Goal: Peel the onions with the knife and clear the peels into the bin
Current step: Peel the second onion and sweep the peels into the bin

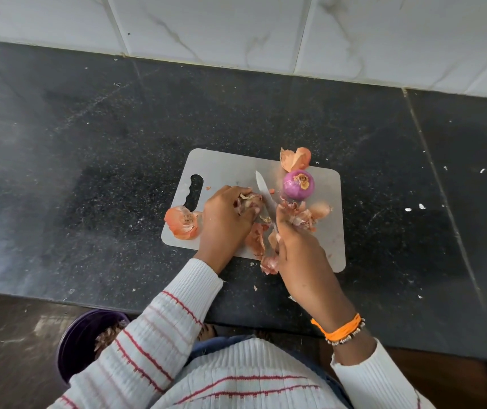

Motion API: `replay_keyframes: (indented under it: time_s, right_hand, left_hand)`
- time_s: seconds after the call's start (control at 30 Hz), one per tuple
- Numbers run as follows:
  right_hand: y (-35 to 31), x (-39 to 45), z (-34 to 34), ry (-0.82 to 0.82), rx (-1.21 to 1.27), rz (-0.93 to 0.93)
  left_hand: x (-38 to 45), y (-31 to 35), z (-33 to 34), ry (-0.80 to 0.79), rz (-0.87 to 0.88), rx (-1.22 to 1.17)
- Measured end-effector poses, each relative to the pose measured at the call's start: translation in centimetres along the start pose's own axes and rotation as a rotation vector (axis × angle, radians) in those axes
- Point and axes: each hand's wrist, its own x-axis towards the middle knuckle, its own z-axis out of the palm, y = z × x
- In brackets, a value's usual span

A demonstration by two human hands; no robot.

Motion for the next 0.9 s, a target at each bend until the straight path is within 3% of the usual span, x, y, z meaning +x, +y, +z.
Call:
replay_keyframes:
  time_s: [0.43,0.63,0.73,0.9]
  right_hand:
    - [-0.7,0.3,0.8,-0.075,-0.214,-0.016]
    - [-0.1,1.3,2.3,0.005,-0.313,-0.019]
    - [0.4,1.9,2.1,0.002,-0.320,0.006]
    - [0.8,2.8,1.8,0.001,-0.340,0.005]
  left_hand:
    - [0.0,0.1,0.4,0.072,0.048,-0.014]
    - [-0.3,-0.2,0.2,0.017,-0.028,-0.090]
    - [-0.2,-0.4,-0.8,-0.029,-0.162,-0.303]
    - [-0.2,0.6,-2.5,-0.097,-0.310,-0.942]
